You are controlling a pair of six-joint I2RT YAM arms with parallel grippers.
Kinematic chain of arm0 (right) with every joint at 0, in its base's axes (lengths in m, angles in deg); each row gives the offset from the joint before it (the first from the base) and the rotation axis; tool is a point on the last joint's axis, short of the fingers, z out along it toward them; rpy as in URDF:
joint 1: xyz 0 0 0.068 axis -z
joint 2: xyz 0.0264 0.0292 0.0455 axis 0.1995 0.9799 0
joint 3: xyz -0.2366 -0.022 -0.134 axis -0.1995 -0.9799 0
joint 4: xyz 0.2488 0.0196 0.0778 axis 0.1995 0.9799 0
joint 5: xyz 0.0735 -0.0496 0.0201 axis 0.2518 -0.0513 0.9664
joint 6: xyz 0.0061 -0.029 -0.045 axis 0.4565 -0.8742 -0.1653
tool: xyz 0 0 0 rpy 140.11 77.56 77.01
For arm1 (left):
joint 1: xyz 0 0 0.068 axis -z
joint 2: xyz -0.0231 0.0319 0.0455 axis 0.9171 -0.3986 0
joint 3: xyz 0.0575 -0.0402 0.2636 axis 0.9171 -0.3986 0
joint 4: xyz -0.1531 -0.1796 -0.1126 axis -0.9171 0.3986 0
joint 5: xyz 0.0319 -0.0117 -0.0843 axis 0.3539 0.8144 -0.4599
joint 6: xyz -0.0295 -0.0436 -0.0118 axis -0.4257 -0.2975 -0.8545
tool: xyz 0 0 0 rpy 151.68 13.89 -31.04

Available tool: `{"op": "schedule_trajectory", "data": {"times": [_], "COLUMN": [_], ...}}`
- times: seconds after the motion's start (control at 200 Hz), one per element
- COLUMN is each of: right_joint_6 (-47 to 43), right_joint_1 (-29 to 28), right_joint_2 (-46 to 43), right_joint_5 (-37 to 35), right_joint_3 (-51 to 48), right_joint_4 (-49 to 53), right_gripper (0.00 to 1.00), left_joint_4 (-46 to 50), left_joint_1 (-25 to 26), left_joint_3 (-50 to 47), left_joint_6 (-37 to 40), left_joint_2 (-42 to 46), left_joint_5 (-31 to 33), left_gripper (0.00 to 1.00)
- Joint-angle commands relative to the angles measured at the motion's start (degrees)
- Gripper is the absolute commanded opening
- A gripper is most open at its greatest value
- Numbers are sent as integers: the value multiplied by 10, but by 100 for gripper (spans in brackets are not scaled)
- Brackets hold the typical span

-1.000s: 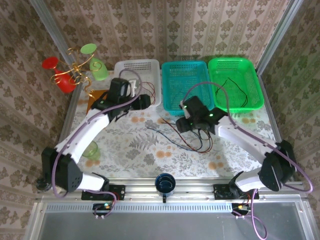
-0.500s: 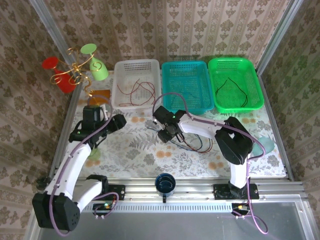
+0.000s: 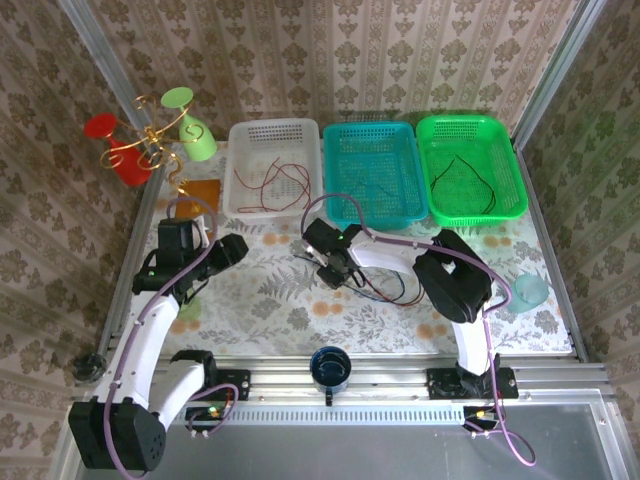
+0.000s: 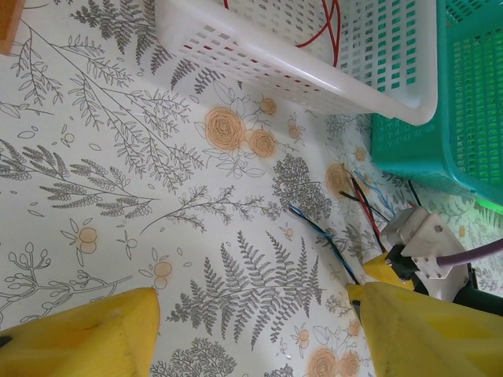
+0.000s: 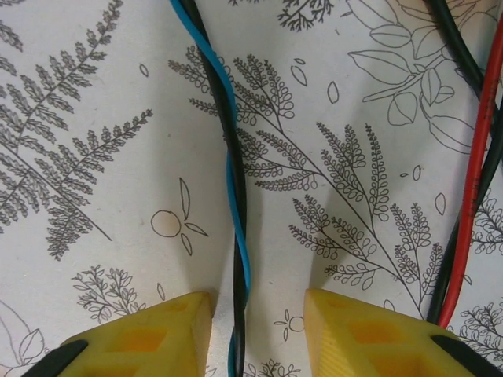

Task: Untangle the cables

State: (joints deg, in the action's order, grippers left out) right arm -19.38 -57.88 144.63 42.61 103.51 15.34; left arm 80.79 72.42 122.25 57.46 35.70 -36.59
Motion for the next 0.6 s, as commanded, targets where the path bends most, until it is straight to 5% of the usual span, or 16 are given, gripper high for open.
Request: {"op": "schedule_trajectory", "data": {"times": [0.0,0.36,0.595], "right_joint_6": [-3,0,23], "right_joint_1": [-3,-8,2], "right_joint_2": [27,0,-126], "right_joint_5": [-25,-3,8], "right_joint_3": [0,-26,-59], "right_joint_4": [-1,-33,-94], "right_gripper": [35,0,0], "left_joint_4": [10,10,-12], "left_joint_1": [-3,7,60], "left_joint_3": [9,50,125], "left_joint_6": [-2,-2,0], "left_joint_2": [-2,-5,-18], "left_joint_5": [-10,-20,-15], "left_gripper": [69,68,67]}}
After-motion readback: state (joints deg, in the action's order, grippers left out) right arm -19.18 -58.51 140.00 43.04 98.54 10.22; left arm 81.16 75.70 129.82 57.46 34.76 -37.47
